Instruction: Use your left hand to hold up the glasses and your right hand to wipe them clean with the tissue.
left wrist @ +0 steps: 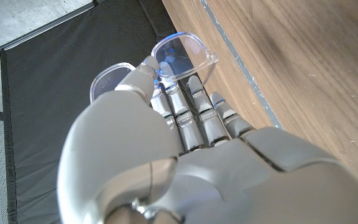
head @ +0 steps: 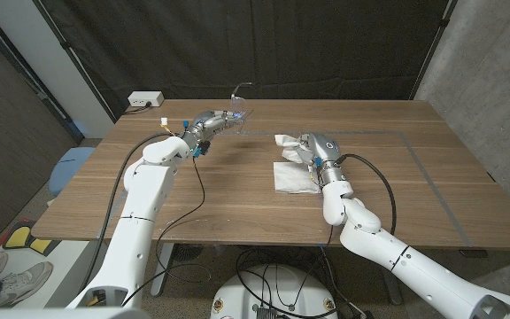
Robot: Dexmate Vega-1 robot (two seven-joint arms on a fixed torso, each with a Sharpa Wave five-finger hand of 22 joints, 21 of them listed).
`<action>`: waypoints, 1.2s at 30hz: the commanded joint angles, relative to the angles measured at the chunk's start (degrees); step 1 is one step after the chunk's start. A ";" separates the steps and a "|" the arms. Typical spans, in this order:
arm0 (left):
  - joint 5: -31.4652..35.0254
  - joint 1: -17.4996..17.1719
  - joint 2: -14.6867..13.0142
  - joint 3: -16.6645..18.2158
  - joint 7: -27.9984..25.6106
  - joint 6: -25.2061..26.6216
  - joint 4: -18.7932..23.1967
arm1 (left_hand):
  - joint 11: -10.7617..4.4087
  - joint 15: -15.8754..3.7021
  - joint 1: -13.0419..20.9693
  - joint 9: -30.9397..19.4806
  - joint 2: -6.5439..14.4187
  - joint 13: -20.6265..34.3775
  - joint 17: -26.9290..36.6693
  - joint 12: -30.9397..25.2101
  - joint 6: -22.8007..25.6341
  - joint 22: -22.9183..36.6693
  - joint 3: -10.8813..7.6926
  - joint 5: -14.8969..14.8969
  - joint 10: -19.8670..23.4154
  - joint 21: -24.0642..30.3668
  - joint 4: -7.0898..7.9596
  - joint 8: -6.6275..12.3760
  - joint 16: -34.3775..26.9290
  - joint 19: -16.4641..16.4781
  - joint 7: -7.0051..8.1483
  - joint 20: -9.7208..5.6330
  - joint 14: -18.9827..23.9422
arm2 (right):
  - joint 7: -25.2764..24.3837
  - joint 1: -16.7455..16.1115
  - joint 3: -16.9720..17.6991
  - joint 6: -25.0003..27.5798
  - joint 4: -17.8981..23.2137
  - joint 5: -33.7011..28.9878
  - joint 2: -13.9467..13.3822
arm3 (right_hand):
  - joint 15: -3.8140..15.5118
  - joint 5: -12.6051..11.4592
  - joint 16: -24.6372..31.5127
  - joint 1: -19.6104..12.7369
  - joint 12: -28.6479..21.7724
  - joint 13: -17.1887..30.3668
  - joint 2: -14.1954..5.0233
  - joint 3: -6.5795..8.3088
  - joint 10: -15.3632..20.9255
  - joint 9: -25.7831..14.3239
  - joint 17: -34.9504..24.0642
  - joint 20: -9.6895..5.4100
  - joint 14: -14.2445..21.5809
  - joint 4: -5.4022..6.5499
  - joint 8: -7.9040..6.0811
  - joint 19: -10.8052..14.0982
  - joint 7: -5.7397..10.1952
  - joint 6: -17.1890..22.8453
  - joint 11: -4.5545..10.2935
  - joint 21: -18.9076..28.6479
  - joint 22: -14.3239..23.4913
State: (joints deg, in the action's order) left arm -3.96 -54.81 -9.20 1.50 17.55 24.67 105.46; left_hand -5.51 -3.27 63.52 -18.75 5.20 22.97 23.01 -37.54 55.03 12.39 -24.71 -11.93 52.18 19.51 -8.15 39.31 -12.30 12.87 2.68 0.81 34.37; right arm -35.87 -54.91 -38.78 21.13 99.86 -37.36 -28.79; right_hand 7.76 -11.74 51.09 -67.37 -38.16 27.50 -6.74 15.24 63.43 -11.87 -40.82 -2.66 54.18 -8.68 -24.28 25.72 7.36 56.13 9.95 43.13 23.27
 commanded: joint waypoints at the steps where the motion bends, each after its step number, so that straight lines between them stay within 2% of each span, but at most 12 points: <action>1: 0.35 0.27 -0.23 -0.46 -0.30 0.11 -0.30 | 0.07 -8.85 -0.15 -0.39 0.21 0.10 0.23 -0.41 3.82 0.21 -0.68 -0.22 -0.18 0.33 0.00 0.16 0.10 0.05 -3.45 0.00 0.56 | -25.23 -0.44 3.19 -9.98 -6.13 4.53 6.06 | 5.61 -0.42 -0.09 -0.62 -0.37 0.63 -0.16 -0.33 0.29 -0.32 -0.35 -3.97 0.51 0.20 -0.02 -0.11 0.37 1.03 0.16 0.93 0.39; 3: 0.89 0.62 -0.45 -0.88 -0.39 0.41 -0.40 | -0.01 -8.86 -0.13 -0.46 0.17 0.06 0.25 -0.50 3.83 0.21 -0.72 -0.22 -0.04 0.36 -0.04 0.19 0.12 0.04 -3.41 -0.01 0.59 | -27.94 -0.29 3.46 -11.50 -7.17 4.88 6.97 | 5.62 -0.45 -0.02 -0.67 -0.44 0.83 -0.16 -0.42 0.31 -0.32 -0.49 -3.98 0.65 0.22 0.01 -0.17 0.33 1.08 0.23 1.15 0.45; 6: 2.02 1.56 -1.04 -1.88 -0.16 1.31 -0.55 | 0.06 -8.74 -0.14 -0.43 0.21 -0.01 0.32 -0.58 3.92 0.21 -0.78 -0.23 0.03 0.37 -0.03 0.18 0.13 -0.05 -3.57 0.06 0.56 | -28.13 -1.84 7.30 -14.61 -8.72 1.30 11.04 | 5.61 -0.50 -0.01 -0.76 -0.54 1.14 -0.11 -0.57 0.33 -0.33 -0.66 -4.00 0.76 0.23 0.08 -0.31 0.32 1.07 0.23 1.49 0.56; 8: 3.47 3.00 -1.85 -3.23 0.27 2.91 -0.61 | 0.14 -8.52 -0.05 -0.46 0.19 -0.13 0.47 -0.61 3.85 0.21 -0.79 -0.22 0.05 0.45 -0.11 0.14 -0.01 0.01 -3.59 0.16 0.77 | -28.13 -2.93 10.77 -17.36 -10.54 -2.80 14.83 | 5.62 -0.53 -0.14 -0.81 -0.61 1.31 -0.13 -0.64 0.38 -0.33 -0.59 -3.96 0.69 0.26 0.09 -0.31 0.28 1.15 0.26 1.70 0.61; 10: 4.41 3.67 -2.20 -3.81 0.63 3.90 -0.48 | 0.26 -8.44 -0.12 -0.56 0.11 -0.22 0.46 -0.65 3.78 0.22 -0.82 -0.22 0.09 0.49 -0.10 0.15 0.02 0.01 -3.63 0.18 0.84 | -28.13 -3.37 12.36 -18.39 -11.35 -4.82 16.65 | 5.61 -0.55 -0.04 -0.85 -0.67 1.42 -0.10 -0.70 0.45 -0.33 -0.75 -3.98 0.83 0.26 0.10 -0.32 0.30 1.18 0.18 1.84 0.65; 13: 8.56 6.86 -4.53 -7.14 2.14 6.93 -0.45 | 0.40 -8.15 0.08 -0.70 0.17 -0.26 0.55 -0.74 3.72 0.23 -0.96 -0.25 0.07 0.56 -0.23 0.19 0.00 0.00 -3.89 0.35 0.91 | -28.13 -3.88 15.11 -20.25 -13.07 -9.29 19.90 | 5.61 -0.61 -0.17 -0.94 -0.73 1.74 -0.09 -0.85 0.40 -0.33 -0.76 -4.01 0.82 0.29 0.13 -0.39 0.25 1.30 0.26 2.24 0.75; 20: 15.36 13.00 -6.43 -12.43 6.69 10.75 -2.21 | 1.25 -6.90 0.74 -1.03 0.20 -0.54 1.35 -0.99 3.68 0.29 -0.88 -0.28 0.19 0.88 -0.64 0.22 -1.19 0.22 -4.83 0.53 2.85 | -28.13 -5.03 22.42 -25.55 -16.39 -18.82 28.43 | 5.61 -0.69 -0.17 -1.14 -0.63 1.77 0.01 -1.17 0.67 -0.32 -0.99 -4.01 1.06 0.30 0.11 -0.50 0.12 1.75 0.06 3.04 0.94; 26: 19.94 16.59 -6.75 -15.35 10.44 11.48 -3.23 | 1.50 -6.60 1.35 -1.24 0.27 -0.56 2.07 -1.18 3.55 0.36 -0.74 -0.32 0.05 1.11 -0.93 0.18 -1.69 0.34 -5.02 0.68 3.13 | -28.13 -5.66 26.44 -28.27 -17.42 -23.70 32.54 | 5.61 -0.77 -0.19 -1.31 -0.61 1.98 0.11 -1.42 0.80 -0.31 -1.17 -4.05 1.23 0.30 0.18 -0.60 0.03 1.91 -0.02 3.68 1.07; 30: 21.98 18.65 -6.36 -16.30 12.50 11.15 -4.50 | 1.55 -6.51 1.53 -1.37 0.29 -0.60 2.37 -1.30 3.52 0.40 -0.68 -0.36 0.08 1.27 -0.97 0.17 -1.93 0.49 -5.14 0.56 3.41 | -28.13 -5.83 29.05 -30.14 -18.12 -27.16 35.18 | 5.60 -0.83 -0.15 -1.44 -0.49 1.92 0.18 -1.59 0.91 -0.29 -1.33 -4.08 1.41 0.29 0.20 -0.70 -0.09 2.10 -0.09 4.10 1.16; 33: 23.19 19.77 -6.08 -16.72 13.75 10.35 -5.14 | 1.49 -6.40 1.82 -1.58 0.31 -0.59 2.90 -1.46 3.51 0.45 -0.49 -0.38 0.09 1.40 -1.05 0.21 -2.33 0.49 -5.31 0.53 3.63 | -28.13 -5.91 31.76 -31.46 -18.77 -30.82 38.28 | 5.60 -0.87 -0.19 -1.52 -0.42 1.83 0.26 -1.70 1.08 -0.28 -1.37 -4.09 1.44 0.27 0.19 -0.74 -0.14 2.26 -0.06 4.35 1.20; 36: 24.42 20.67 -5.96 -17.25 14.68 9.18 -5.60 | 1.71 -6.39 1.96 -1.75 0.32 -0.64 3.25 -1.53 3.49 0.50 -0.37 -0.42 0.01 1.54 -1.05 0.23 -2.54 0.58 -5.51 0.55 3.73 | -28.13 -5.97 33.09 -31.82 -18.99 -34.33 39.71 | 5.60 -0.91 -0.16 -1.62 -0.37 1.80 0.31 -1.81 1.22 -0.27 -1.49 -4.19 1.57 0.26 0.18 -0.78 -0.26 2.50 -0.12 4.65 1.25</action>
State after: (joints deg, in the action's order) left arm 14.57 -39.07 -15.18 -12.58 27.50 34.80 101.95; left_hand -4.07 -3.69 64.87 -20.23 5.46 22.16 25.89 -38.66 54.35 12.67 -25.15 -11.89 51.99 20.61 -9.13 39.22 -14.42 13.09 1.59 1.02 37.47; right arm -63.68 -60.16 -12.99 -6.35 83.11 -60.69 3.03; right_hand 8.08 -12.36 51.03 -68.19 -38.57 29.20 -6.34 13.74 64.25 -11.87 -42.08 -2.57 55.12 -8.45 -23.79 25.22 7.15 57.95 9.76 47.40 24.33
